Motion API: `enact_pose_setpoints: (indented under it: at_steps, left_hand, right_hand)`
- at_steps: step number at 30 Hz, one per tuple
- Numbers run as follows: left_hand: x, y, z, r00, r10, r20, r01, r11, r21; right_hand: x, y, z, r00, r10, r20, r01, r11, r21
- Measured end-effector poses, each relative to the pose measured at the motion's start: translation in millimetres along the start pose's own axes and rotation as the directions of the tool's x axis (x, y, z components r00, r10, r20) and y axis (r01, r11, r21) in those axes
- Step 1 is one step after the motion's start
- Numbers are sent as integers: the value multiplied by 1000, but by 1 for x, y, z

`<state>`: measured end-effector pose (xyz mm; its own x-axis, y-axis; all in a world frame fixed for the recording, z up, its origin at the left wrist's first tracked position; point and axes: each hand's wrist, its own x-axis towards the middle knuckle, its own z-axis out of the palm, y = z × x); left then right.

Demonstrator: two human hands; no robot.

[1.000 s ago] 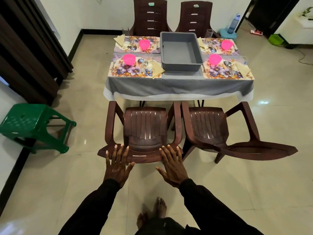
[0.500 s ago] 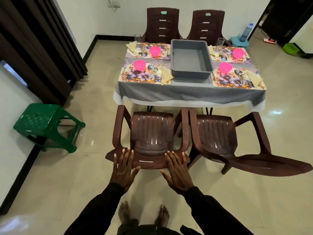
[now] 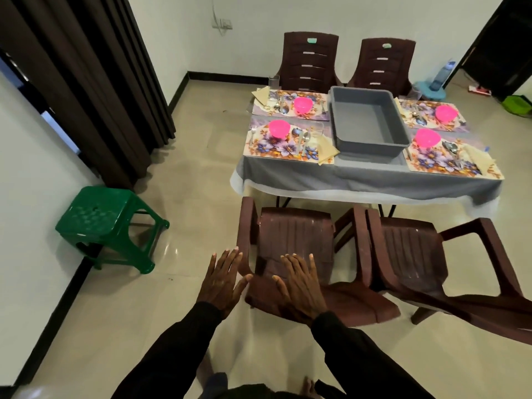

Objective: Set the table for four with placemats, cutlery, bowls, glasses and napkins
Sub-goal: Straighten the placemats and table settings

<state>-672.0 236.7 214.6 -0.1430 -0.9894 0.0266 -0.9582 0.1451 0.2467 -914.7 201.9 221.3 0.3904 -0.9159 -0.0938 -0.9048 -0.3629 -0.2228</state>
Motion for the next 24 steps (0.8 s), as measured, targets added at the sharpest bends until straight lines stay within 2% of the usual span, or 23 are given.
enact_pose_setpoints:
  at_steps: [6,12,18,24]
  left_hand:
    - [11,-103,-30,998,60,13,-60,998,-20]
    - [37,-188,-49,997,72,8,-72,996,-47]
    - [96,-241,-60,994,105,-20,-106,993,-54]
    - [188,-289,-63,985,166,-36,-167,986,-23]
  right_hand:
    - [61,-90,-3,999,49,-3,-49,998,41]
    - [130,-145,1,996,69,-56,-65,996,67]
    - [187,-166,-15,983,126,-130,-111,987,118]
    - [291,-147,-4,969,171,-177,-144,978,153]
